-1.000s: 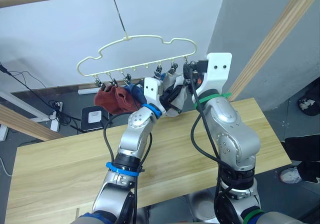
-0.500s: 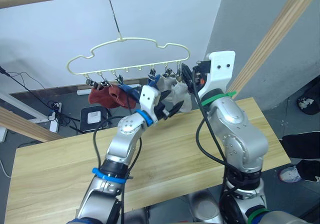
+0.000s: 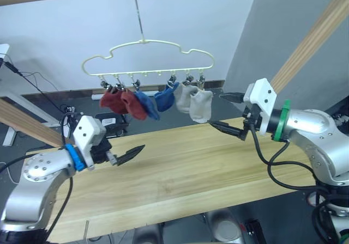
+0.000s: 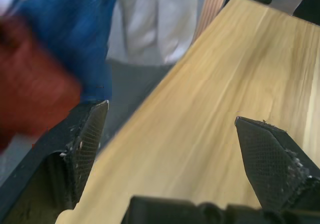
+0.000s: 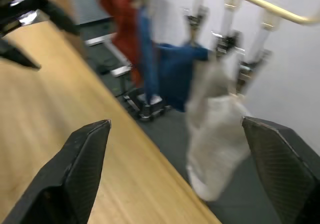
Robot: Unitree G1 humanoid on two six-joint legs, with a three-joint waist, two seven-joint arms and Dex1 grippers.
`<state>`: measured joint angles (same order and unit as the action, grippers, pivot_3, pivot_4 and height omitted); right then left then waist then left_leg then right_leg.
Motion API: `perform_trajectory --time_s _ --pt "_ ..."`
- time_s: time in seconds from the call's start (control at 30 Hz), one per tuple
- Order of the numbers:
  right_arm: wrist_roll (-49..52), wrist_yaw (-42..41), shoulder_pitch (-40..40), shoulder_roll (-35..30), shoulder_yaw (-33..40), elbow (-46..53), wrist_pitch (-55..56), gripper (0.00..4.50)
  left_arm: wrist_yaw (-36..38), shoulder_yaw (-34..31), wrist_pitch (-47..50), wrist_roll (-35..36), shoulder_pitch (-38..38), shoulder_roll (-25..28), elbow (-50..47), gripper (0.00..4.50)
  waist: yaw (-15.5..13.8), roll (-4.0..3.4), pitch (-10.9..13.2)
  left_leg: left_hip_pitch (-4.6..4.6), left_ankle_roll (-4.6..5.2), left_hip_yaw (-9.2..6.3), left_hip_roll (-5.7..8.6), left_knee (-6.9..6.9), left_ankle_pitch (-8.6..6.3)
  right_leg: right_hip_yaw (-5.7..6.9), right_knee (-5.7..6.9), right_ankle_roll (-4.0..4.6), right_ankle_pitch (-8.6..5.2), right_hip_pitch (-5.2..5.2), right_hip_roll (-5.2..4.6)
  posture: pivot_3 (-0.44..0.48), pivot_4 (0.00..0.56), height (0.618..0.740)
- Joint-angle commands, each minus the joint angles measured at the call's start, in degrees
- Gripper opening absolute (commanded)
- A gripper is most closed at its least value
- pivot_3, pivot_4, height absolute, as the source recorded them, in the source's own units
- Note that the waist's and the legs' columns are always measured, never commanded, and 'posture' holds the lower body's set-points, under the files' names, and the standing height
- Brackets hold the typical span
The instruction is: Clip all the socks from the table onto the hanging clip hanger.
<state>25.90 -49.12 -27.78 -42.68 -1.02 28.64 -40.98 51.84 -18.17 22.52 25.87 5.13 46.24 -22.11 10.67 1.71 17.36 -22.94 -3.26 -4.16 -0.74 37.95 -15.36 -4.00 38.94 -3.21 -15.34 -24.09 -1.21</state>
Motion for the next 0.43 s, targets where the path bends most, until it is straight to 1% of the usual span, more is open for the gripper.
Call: perform_trajectory --time_s 0.03,0.07,0.13,0.2,0.33,0.43 --pt "-0.22 -5.62 -0.81 -3.71 2.17 -2.96 5.75 4.47 -0.05 -5.91 1.74 1.42 1.38 2.27 -0.45 4.5 -1.01 0.04 -0.03 -0.03 0.0 0.01 0.0 0.02 0.0 0.0 0.0 0.0 0.0 -0.01 -0.01 -0.15 0.21 0.737" --pt "-0.56 -6.74 -1.09 -4.58 2.43 -4.64 7.52 4.47 -0.94 -6.19 2.59 -0.58 1.93 3.69 0.57 4.5 -1.43 0.08 -0.07 -0.02 0.0 0.02 0.0 0.01 0.0 0.0 -0.01 0.0 0.0 0.0 -0.02 -0.143 0.204 0.737" --pt "-0.36 -8.29 -1.28 -6.06 3.41 -6.98 9.4 4.47 -1.09 -7.76 2.72 -2.21 3.11 5.1 2.02 4.5 -2.18 0.11 -0.1 -0.02 -0.01 0.02 0.01 0.02 0.0 0.03 0.0 0.01 0.01 -0.01 -0.02 -0.143 0.204 0.737" --pt "-0.6 -9.87 -1.64 -7.26 3.5 -9.39 11.29 4.47 -2.5 -7.93 -1.66 -5.21 2.51 5.2 4.1 4.5 -2.61 0.12 -0.11 -0.01 -0.01 0.04 0.0 0.0 0.0 0.02 0.0 0.01 0.01 -0.03 -0.03 -0.131 0.191 0.737" --pt "-1.3 -10.7 -2.23 -8.11 3.53 -12.33 13.62 4.47 -0.29 -8.49 3.27 -0.42 -0.2 5.99 5.63 4.5 -3.08 0.24 -0.21 -0.05 -0.02 0.03 0.0 0.01 0.01 0.07 0.01 0.03 0.02 -0.04 -0.05 -0.132 0.185 0.737" --pt "-1.55 -10.49 -3.02 -7.59 2.98 -12.91 13.88 4.47 0.27 -8.11 5.68 0.86 -1.03 6.59 5.62 4.5 -3.27 0.23 -0.21 -0.06 -0.03 0.04 -0.02 0.01 0.01 0.06 0.02 0.03 0.02 -0.05 -0.11 -0.134 0.182 0.737"
